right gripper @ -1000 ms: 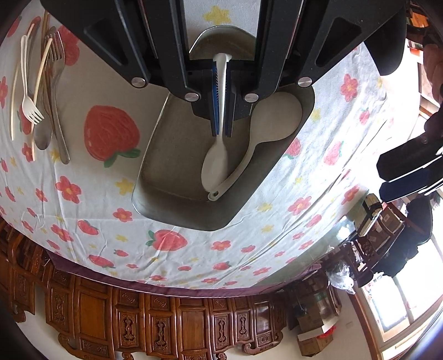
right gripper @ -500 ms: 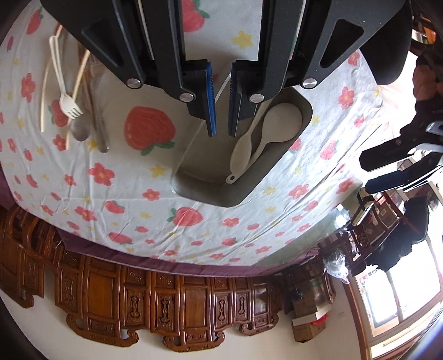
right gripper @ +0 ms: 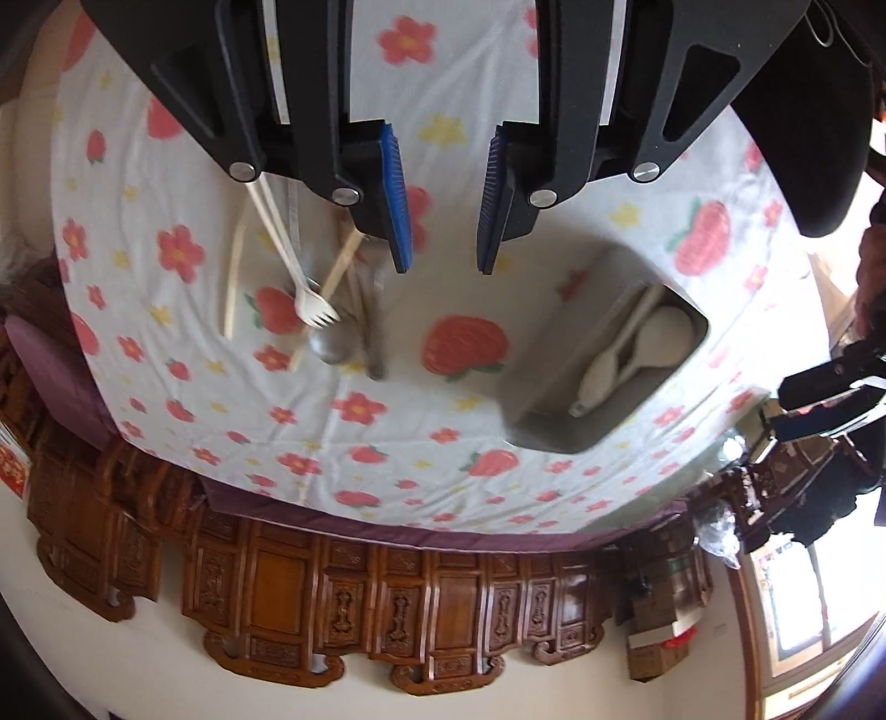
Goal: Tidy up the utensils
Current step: 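Move the right gripper back over the utensil pile, then grasp a cream plastic fork with the right gripper while the left grasps a wooden chopstick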
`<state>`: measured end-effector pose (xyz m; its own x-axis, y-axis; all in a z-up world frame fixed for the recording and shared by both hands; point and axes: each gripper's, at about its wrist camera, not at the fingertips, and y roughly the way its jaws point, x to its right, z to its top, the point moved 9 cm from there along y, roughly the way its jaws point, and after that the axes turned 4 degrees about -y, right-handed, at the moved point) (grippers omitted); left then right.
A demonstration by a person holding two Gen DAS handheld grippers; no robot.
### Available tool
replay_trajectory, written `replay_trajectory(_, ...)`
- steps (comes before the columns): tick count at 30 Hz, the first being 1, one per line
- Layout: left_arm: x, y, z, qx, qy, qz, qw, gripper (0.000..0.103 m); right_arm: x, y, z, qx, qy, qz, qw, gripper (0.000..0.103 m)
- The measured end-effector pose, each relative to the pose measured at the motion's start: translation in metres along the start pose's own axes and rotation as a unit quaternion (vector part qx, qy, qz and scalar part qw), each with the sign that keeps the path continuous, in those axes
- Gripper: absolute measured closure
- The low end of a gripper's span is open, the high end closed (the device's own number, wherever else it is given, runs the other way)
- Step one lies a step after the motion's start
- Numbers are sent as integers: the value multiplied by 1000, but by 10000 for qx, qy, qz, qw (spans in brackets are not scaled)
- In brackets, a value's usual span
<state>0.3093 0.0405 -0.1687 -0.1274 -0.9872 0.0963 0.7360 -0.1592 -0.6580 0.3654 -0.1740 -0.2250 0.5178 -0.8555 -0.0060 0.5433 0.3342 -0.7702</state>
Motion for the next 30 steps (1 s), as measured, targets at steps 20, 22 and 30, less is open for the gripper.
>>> replay_trajectory(20,107,43,-17,-378,416,-525,9970,8,94,73,-26,-712,355,-241,9965,77)
replay_trajectory(22,110,45,-19,-410,433,-536,9968,8,97,87,-23,-835,292,-267,9957,77)
replay_trajectory(30,110,53,-26,-506,410,-534,9964,8,106,114,-20,-1127,350,-275,9926,77)
